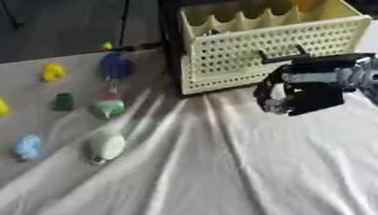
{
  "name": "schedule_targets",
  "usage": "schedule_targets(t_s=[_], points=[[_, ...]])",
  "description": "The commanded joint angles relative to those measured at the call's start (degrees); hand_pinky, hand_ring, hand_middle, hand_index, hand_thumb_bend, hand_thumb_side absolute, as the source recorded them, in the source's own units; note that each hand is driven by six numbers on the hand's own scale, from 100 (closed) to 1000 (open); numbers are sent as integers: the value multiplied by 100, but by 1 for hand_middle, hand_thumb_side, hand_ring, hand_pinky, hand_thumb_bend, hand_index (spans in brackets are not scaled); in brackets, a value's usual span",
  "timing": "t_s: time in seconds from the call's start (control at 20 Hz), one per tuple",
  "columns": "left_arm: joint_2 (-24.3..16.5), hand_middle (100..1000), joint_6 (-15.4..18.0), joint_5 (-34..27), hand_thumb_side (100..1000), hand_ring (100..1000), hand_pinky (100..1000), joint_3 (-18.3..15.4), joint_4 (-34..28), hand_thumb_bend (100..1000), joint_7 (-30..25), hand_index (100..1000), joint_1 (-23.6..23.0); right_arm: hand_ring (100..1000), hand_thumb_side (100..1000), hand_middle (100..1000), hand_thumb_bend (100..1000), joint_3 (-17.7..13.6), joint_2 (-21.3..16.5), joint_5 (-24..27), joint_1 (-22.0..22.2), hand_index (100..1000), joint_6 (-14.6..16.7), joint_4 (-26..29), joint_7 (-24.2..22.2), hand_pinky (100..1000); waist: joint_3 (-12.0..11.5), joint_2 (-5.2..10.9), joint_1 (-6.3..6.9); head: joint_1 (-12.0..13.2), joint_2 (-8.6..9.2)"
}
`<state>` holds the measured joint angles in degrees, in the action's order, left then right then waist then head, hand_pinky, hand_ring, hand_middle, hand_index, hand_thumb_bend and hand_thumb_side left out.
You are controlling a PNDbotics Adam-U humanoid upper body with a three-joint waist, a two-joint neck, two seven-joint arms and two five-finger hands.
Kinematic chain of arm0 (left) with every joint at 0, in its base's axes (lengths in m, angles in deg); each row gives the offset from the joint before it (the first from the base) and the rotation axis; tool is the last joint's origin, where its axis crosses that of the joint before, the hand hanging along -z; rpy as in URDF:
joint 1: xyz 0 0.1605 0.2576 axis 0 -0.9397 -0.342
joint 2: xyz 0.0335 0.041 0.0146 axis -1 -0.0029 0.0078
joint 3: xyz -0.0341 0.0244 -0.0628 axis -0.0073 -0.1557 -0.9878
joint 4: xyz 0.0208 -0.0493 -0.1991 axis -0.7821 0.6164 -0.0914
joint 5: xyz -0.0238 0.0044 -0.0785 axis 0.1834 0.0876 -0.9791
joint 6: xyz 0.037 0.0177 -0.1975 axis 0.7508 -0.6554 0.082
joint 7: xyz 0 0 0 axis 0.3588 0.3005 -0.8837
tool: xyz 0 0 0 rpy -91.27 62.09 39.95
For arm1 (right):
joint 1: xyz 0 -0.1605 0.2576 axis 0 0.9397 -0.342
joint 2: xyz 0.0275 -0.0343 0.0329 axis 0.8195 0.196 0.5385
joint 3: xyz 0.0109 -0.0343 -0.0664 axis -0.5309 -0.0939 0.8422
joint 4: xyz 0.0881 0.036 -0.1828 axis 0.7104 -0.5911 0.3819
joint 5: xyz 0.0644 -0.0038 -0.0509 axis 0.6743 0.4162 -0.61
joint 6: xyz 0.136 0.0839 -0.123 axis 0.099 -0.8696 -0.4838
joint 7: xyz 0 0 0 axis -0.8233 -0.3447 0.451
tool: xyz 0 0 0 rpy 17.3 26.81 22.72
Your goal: Pick up objects from table and place into drawer.
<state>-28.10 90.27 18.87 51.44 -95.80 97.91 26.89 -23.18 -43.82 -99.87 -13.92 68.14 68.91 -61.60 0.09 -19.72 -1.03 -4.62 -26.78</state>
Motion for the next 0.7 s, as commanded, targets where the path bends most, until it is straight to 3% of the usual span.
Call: schedule_targets(t_s=[0.05, 0.7], points=[[-46, 820, -3, -25, 1000, 835, 653, 12, -101, 100, -29, 895, 76, 512, 1000, 782, 100, -150, -44, -164, -173, 914, -7, -111, 91, 219, -7, 130, 2, -14, 68], [-28, 817, 9, -76, 1000, 837, 648, 41, -101, 100, -106, 892, 57, 515, 1000, 783, 100, -237, 260, -542, -636, 915, 67, -954, 293, 216, -99, 129, -18, -61, 110]])
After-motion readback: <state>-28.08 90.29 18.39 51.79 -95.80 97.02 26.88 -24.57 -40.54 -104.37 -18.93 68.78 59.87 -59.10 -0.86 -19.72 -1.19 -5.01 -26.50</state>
